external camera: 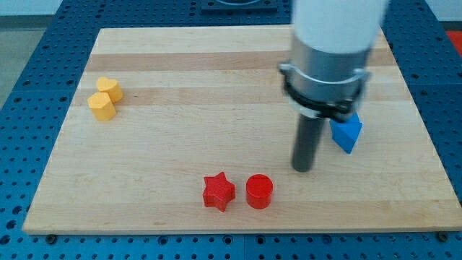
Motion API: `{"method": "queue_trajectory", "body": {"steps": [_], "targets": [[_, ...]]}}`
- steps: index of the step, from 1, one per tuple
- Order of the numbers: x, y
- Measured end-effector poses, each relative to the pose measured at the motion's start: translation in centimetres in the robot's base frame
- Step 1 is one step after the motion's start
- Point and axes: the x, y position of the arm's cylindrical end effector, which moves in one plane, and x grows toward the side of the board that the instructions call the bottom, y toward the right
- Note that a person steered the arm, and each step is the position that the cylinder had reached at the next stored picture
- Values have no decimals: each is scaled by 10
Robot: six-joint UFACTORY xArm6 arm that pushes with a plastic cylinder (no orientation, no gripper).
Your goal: Push the blue blocks to the right of the yellow heart
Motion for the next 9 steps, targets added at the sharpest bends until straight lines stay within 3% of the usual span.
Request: {"method": "queue_trajectory", "body": {"steps": [2,7,9], "targets": [[-6,73],[-61,26],[-44,42]]}}
